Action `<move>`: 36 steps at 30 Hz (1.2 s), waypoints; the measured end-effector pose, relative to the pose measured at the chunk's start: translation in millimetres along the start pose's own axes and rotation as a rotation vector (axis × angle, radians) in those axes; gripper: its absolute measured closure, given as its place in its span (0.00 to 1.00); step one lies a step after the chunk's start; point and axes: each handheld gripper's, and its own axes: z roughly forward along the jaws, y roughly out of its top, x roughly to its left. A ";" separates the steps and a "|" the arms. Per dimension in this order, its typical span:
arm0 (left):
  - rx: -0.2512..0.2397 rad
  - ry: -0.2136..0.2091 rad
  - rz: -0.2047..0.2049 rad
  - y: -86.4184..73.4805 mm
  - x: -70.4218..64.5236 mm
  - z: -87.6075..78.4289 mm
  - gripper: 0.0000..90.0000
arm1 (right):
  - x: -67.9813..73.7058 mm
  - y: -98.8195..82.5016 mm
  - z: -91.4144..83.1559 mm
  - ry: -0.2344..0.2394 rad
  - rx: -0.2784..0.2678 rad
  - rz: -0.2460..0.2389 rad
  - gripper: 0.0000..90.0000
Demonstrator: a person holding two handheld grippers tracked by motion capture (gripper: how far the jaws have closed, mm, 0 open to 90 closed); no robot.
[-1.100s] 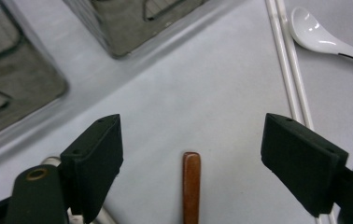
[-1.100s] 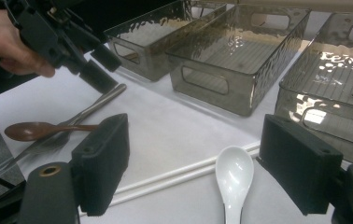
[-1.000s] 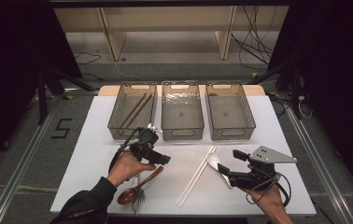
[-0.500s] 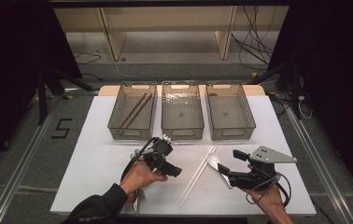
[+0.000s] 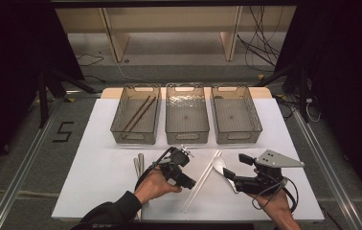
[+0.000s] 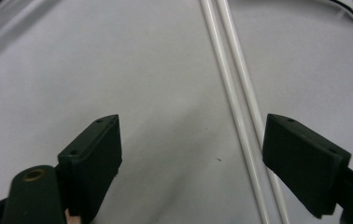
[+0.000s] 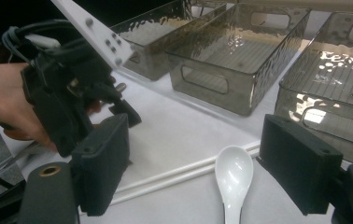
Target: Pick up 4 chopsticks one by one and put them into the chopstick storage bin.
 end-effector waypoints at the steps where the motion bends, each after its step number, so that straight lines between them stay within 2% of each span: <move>1: 0.009 0.001 0.006 0.8 -1.4 2.6 0.21 | -0.1 0.0 -0.1 -0.001 -0.001 0.000 0.28; 10: 0.053 0.007 0.027 1.6 -6.0 15.0 0.23 | -0.2 0.0 0.1 0.000 0.001 0.000 0.28; 22: 0.088 0.043 0.066 1.9 -10.6 22.1 0.27 | -0.2 0.0 0.0 0.001 0.000 0.000 0.28; 26: 0.094 0.056 0.085 2.5 -11.1 22.0 0.32 | -0.1 0.0 0.1 0.001 0.001 -0.001 0.28; 36: 0.100 0.057 0.110 3.4 -5.5 18.4 0.52 | -0.1 0.0 0.4 -0.001 0.003 -0.001 0.28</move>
